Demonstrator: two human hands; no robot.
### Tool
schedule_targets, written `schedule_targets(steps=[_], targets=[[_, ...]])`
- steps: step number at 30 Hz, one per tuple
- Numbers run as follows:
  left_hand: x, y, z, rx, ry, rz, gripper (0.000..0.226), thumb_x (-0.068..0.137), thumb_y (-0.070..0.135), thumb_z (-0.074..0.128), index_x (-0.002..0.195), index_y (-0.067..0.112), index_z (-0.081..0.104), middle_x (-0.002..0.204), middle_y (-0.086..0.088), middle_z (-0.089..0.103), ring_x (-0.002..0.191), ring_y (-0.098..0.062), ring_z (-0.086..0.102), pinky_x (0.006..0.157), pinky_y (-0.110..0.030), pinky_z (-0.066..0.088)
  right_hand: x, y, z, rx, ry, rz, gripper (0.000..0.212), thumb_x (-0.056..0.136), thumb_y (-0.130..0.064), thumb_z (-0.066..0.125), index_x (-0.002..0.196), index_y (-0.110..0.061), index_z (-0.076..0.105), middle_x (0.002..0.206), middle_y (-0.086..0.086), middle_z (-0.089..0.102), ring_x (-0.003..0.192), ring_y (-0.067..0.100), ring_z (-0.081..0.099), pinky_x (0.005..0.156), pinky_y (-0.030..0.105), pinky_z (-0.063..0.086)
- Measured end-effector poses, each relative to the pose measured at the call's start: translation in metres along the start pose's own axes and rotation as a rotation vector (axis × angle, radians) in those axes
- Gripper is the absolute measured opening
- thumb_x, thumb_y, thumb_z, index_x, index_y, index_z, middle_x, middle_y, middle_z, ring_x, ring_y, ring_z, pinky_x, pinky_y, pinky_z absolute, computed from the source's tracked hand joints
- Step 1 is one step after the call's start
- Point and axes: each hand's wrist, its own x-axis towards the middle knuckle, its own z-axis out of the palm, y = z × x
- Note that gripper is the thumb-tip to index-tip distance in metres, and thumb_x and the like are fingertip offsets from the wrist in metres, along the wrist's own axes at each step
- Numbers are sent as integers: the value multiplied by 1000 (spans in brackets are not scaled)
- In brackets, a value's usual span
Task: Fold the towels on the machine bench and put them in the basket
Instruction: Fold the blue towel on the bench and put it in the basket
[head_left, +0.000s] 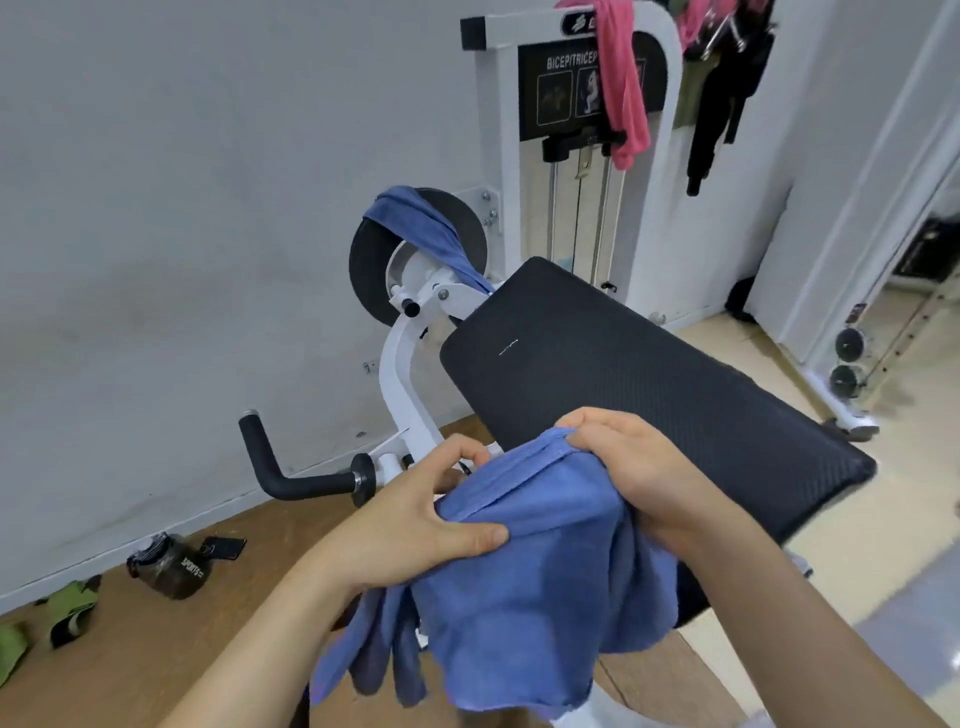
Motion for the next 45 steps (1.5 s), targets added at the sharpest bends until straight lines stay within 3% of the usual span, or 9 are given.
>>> schedule_targets(steps=[7, 9, 15, 19, 23, 28, 32, 38, 45], targets=[[5, 4, -38, 17, -229, 238, 45, 81, 29, 69, 122, 31, 50, 105, -16, 62, 100, -38, 58, 91, -54, 49, -55, -42, 9, -368, -54, -164, 28, 82, -10, 73, 106, -24, 66, 93, -3, 72, 85, 10, 67, 75, 22, 52], [13, 1, -41, 92, -140, 298, 36, 81, 20, 56, 115, 31, 55, 100, -11, 63, 94, -34, 58, 88, -54, 48, -64, -46, 14, -517, 69, -197, 7, 85, -15, 68, 87, -21, 70, 82, -1, 69, 77, 13, 64, 74, 32, 51], [45, -25, -53, 439, 155, 355, 41, 76, -6, 41, 94, 30, 52, 85, 8, 65, 80, -20, 60, 72, -41, 52, -79, -46, 0, -386, 278, -58, 45, 91, -37, 57, 67, 0, 45, 65, 6, 38, 62, 19, 34, 60, 35, 27], [72, -33, -55, 83, 511, 189, 25, 89, 4, 56, 82, 28, 54, 77, 9, 61, 66, -5, 56, 57, -14, 42, -77, -37, -23, -84, 301, 51, 45, 93, -44, 54, 65, -9, 59, 68, 8, 57, 63, 24, 49, 62, 33, 37], [103, -34, -50, -144, 671, 68, 19, 94, 10, 54, 84, 25, 55, 82, 7, 62, 74, -12, 55, 62, -22, 40, -59, -23, -47, -153, 276, 40, 54, 95, -44, 50, 69, 3, 48, 69, 11, 47, 66, 22, 41, 69, 38, 36], [144, -46, -52, 532, 642, 113, 15, 93, 12, 52, 95, 17, 66, 92, -6, 61, 91, -32, 55, 72, -34, 37, -29, -9, -72, -594, 263, 0, 21, 78, -43, 73, 89, -28, 62, 79, -10, 64, 70, 7, 59, 68, 25, 46], [169, -35, -55, 711, 679, -3, 17, 98, 24, 41, 93, 16, 54, 87, -9, 59, 77, -34, 50, 64, -35, 35, -1, 9, -85, -736, 463, -39, 13, 85, -30, 61, 78, -22, 53, 67, -4, 56, 64, 16, 51, 62, 32, 43], [217, -29, -54, 571, 692, -178, 22, 96, 30, 37, 103, 11, 46, 92, -9, 58, 89, -38, 54, 70, -38, 37, 30, 25, -103, -445, 376, -24, 33, 89, -24, 63, 62, -7, 53, 51, -10, 40, 50, 7, 34, 54, 27, 29], [300, -42, -63, 621, 640, -31, 12, 98, 24, 37, 98, 14, 44, 86, -5, 53, 72, -30, 45, 63, -36, 33, 72, 26, -134, 145, 88, 236, 42, 93, -25, 59, 54, -15, 49, 53, 2, 42, 46, 12, 35, 46, 20, 32]])
